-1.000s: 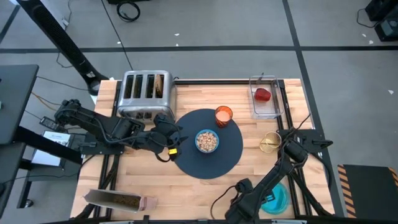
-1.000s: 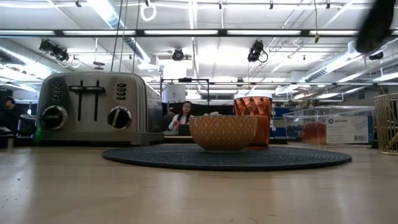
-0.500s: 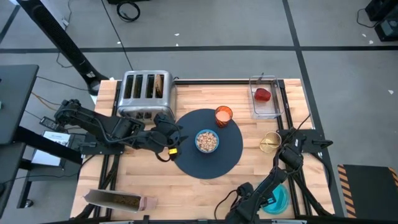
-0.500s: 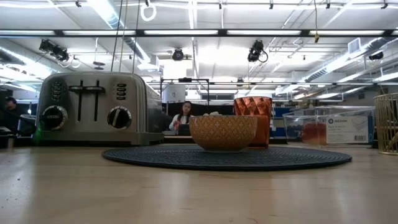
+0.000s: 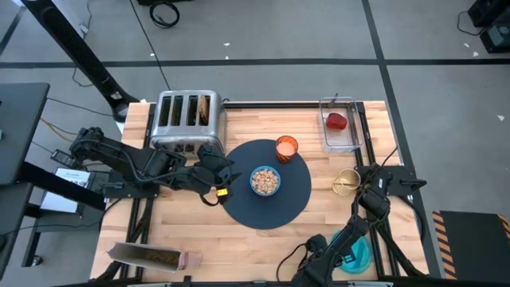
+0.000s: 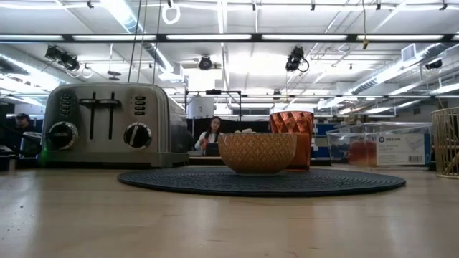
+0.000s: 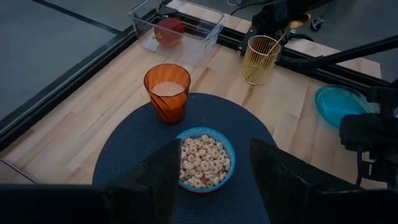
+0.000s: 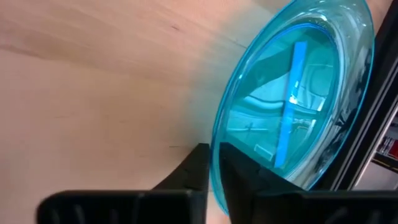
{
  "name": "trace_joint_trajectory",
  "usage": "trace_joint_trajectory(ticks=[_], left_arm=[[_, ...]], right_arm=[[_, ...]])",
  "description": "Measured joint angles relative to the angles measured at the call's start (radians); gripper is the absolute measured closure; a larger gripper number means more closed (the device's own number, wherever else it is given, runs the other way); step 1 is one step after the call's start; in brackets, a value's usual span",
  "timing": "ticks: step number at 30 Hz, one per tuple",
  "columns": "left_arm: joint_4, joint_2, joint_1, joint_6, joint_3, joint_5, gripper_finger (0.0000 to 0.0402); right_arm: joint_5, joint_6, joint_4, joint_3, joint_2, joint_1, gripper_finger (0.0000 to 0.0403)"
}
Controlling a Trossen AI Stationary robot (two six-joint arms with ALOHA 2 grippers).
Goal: Arrange a breakfast setting
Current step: Put the blue plate on the blue table mat to the bottom left of the blue bowl
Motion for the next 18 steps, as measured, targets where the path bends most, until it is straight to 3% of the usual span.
trace_joint_trajectory(ticks=[5, 12, 18], left_arm=[[0.000, 0.000, 0.000, 0.000, 0.000, 0.000, 0.0205], [0.000, 0.000, -0.018, 0.000, 0.000, 0.000, 0.0205], [-0.001, -0.015, -0.050, 0.002, -0.001, 0.000, 0.0205]], right_arm=[[0.016, 0.015, -0.003, 0.000, 0.000, 0.001, 0.0395], [0.031, 0.014, -0.010, 0.008, 0.000, 0.001, 0.0393], [0.091, 0.012, -0.079, 0.107, 0.000, 0.001, 0.0398]])
